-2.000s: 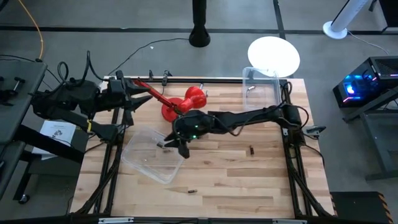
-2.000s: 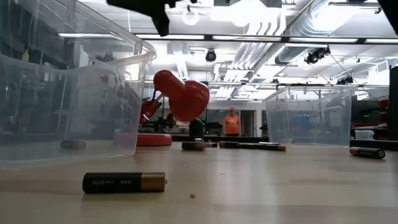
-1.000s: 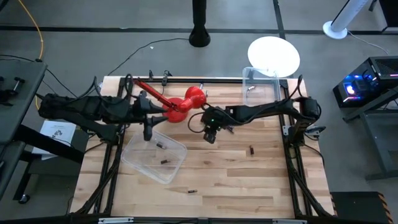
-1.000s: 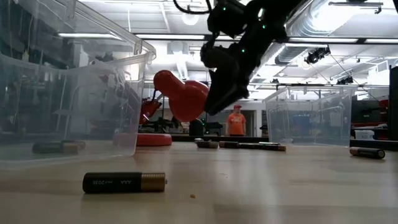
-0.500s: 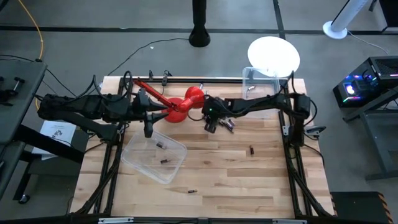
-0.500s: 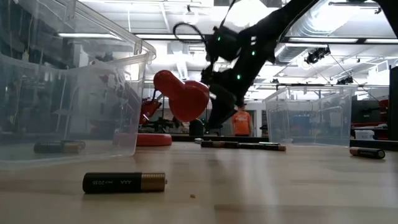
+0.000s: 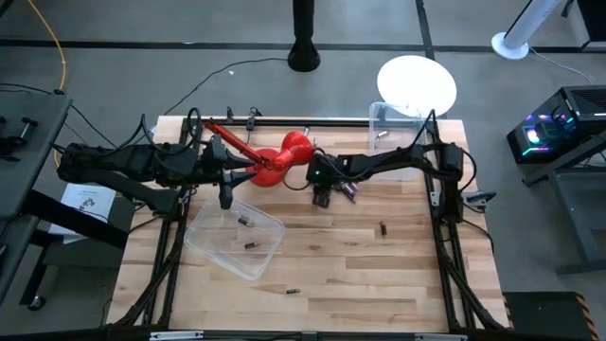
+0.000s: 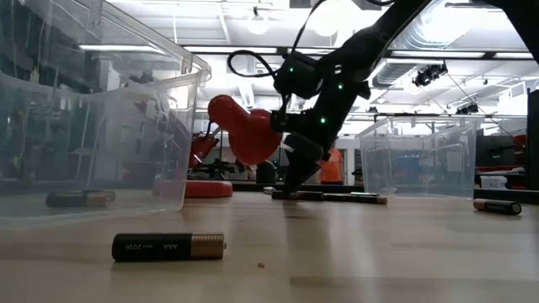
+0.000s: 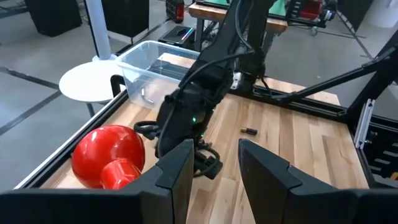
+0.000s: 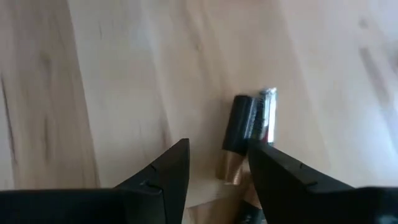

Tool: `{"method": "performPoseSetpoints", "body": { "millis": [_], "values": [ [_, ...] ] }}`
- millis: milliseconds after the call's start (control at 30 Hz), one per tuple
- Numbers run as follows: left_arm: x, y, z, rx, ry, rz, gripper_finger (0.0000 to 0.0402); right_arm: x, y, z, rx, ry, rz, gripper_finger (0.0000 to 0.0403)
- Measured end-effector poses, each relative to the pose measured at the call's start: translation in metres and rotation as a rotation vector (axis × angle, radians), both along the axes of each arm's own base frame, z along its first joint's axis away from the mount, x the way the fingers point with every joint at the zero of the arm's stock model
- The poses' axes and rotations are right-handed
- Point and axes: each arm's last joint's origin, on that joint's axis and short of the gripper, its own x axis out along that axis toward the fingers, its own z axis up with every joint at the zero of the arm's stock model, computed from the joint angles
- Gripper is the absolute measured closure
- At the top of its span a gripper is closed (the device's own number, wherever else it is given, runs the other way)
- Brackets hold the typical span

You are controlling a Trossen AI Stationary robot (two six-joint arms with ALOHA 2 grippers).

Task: Sort batteries
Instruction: Put the black battery into the bottom transparent bin

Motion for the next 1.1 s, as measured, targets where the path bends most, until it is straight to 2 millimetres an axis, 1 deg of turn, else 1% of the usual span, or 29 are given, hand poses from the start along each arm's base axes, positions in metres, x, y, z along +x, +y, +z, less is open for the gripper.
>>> {"method": "performPoseSetpoints", "body": {
  "millis": [167,267,333,367,433,467,500,567,633,733,800,867,933,1000,1100],
  "values": [
    [0.000,0.000,0.000,-0.012,-0.005,0.005,0.0283,0.003,0.007,-0.012,0.012,0.030,-0.008,0.0251],
    [0.000,0.000,0.000,-0.018,-0.006,0.007,0.0283,0.004,0.011,-0.015,0.008,0.035,-0.027,0.0264],
    [0.000,0.000,0.000,-0.017,-0.006,0.007,0.0283,0.004,0.014,-0.013,0.009,0.034,-0.050,0.0288],
    [0.000,0.000,0.000,-0.016,-0.006,0.006,0.0283,0.003,0.016,-0.011,0.015,0.036,-0.054,0.0308],
    [-0.001,0.000,0.001,-0.012,-0.008,0.004,0.0283,0.002,0.020,-0.006,0.040,0.032,-0.056,0.0361],
    [-0.002,0.000,0.001,-0.003,-0.009,0.000,0.0283,0.000,0.024,-0.003,0.058,0.033,-0.044,0.0376],
    [-0.004,0.001,0.003,0.010,-0.015,-0.004,0.0283,-0.002,0.029,0.002,0.076,0.038,-0.033,0.0380],
    [-0.007,0.001,0.006,0.041,-0.025,-0.016,0.0283,-0.004,0.040,0.017,0.092,0.006,-0.015,0.0374],
    [-0.011,0.003,0.009,0.071,-0.038,-0.014,0.0283,-0.006,0.051,0.043,0.100,-0.079,0.009,0.0370],
    [-0.017,0.005,0.013,0.122,-0.059,0.028,0.0283,-0.009,0.066,0.085,0.123,-0.263,0.032,0.0381],
    [-0.020,0.007,0.015,0.157,-0.057,0.051,0.0283,-0.009,0.078,0.108,0.182,-0.401,0.055,0.0381],
    [-0.022,0.007,0.014,0.183,-0.036,0.052,0.0283,-0.004,0.090,0.125,0.258,-0.544,0.082,0.0381],
    [-0.022,0.007,0.012,0.191,-0.011,0.048,0.0283,0.001,0.102,0.135,0.320,-0.639,0.103,0.0380],
    [-0.023,0.007,0.009,0.189,0.016,0.047,0.0283,0.012,0.117,0.139,0.357,-0.684,0.119,0.0372],
    [-0.024,0.008,0.006,0.183,0.049,0.050,0.0283,0.033,0.141,0.134,0.366,-0.673,0.143,0.0365]
  ]
}}
